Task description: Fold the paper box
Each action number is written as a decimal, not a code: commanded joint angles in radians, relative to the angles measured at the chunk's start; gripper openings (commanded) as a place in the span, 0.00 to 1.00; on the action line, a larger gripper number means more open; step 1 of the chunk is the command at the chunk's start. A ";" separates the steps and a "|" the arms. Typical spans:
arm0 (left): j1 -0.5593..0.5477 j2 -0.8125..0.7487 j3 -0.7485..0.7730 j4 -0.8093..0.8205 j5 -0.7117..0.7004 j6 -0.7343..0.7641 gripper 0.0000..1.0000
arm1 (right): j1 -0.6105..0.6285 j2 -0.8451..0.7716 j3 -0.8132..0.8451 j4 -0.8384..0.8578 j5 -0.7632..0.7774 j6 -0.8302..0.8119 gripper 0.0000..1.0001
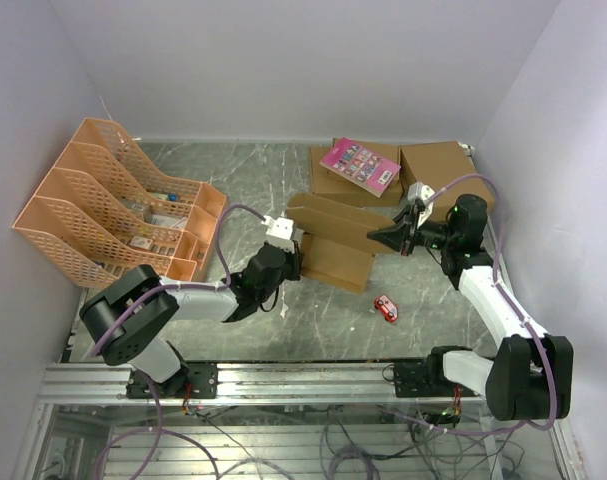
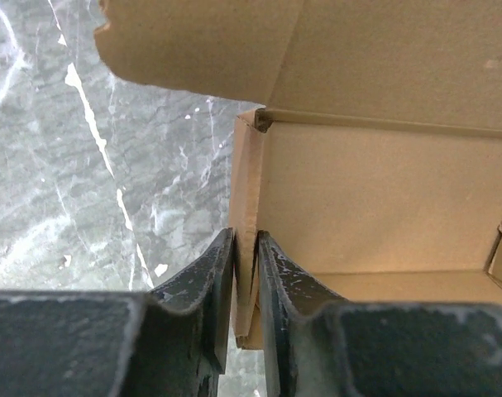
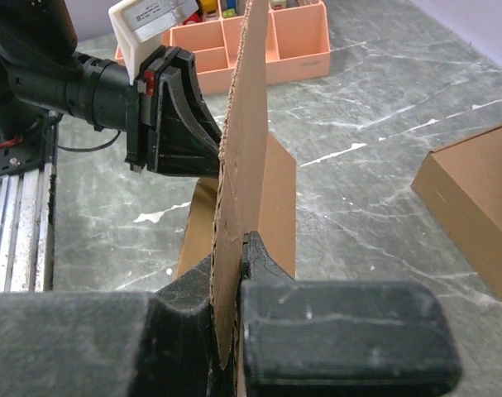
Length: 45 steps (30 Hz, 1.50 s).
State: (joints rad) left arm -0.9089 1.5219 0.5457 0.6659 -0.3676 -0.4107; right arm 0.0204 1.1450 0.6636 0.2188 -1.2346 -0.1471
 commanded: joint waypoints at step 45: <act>-0.001 0.120 0.140 -0.107 -0.220 0.146 0.07 | 0.061 -0.030 -0.005 -0.025 0.081 -0.016 0.00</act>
State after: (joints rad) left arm -0.9127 1.6234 0.6613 0.5938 -0.5041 -0.2733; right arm 0.0681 1.1370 0.6514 0.2413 -1.1797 -0.1143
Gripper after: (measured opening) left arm 0.104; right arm 0.009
